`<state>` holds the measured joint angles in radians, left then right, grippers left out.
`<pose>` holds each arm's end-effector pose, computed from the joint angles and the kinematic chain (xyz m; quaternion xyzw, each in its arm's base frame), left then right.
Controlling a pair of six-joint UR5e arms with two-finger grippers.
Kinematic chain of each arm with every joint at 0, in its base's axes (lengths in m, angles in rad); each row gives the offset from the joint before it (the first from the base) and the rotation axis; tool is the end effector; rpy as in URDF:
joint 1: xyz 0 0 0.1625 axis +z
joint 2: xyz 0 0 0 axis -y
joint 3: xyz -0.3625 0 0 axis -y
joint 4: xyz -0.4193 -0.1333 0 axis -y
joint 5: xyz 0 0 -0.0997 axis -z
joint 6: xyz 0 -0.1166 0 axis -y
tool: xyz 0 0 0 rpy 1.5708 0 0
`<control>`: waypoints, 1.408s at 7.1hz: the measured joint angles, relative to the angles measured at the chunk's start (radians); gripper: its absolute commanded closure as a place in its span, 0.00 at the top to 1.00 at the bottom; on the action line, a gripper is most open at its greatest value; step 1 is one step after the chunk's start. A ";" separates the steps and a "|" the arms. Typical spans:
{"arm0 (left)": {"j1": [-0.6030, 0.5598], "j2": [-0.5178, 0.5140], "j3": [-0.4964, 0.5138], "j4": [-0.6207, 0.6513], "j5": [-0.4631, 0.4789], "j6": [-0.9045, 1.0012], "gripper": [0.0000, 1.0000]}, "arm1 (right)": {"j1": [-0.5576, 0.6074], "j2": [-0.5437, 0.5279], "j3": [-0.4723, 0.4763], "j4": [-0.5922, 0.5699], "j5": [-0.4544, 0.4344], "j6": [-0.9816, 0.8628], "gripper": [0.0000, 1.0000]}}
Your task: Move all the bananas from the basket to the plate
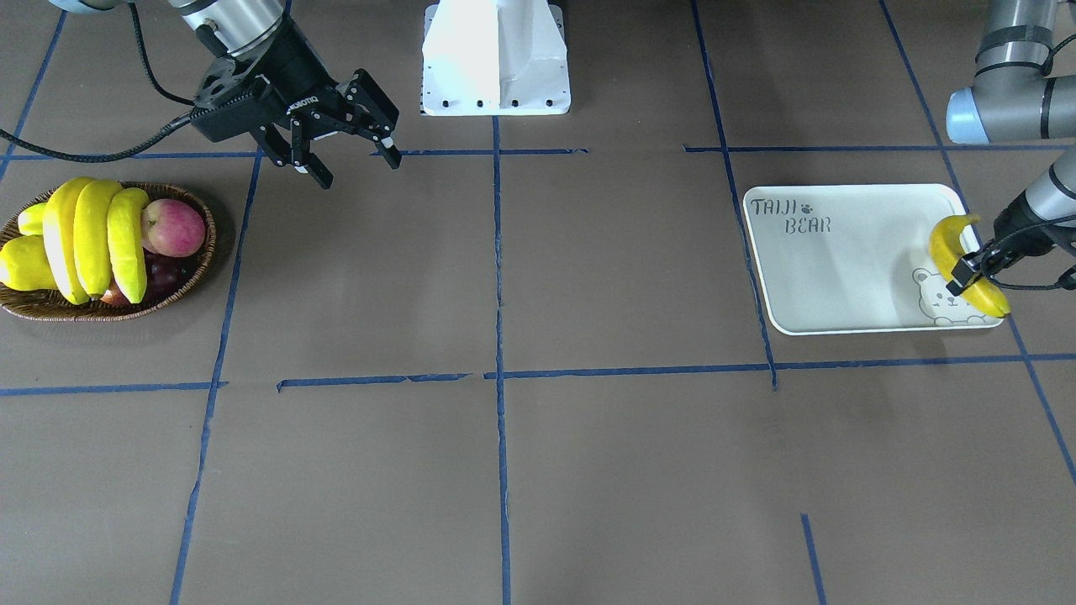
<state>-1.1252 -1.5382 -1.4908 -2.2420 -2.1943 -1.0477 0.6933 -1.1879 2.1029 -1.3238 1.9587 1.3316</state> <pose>0.1737 -0.5150 0.5993 -0.0077 0.3946 -0.1905 0.8988 -0.3505 -0.4072 0.1178 0.0982 -0.5535 0.0816 0.8230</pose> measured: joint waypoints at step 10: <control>-0.041 -0.083 -0.244 0.172 -0.222 -0.008 1.00 | 0.101 -0.271 0.086 -0.055 0.088 -0.279 1.00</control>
<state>-1.1663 -1.6214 -1.7347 -2.0702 -2.4159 -1.0558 0.7941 -1.4584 2.1888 -1.3787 2.0470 1.0526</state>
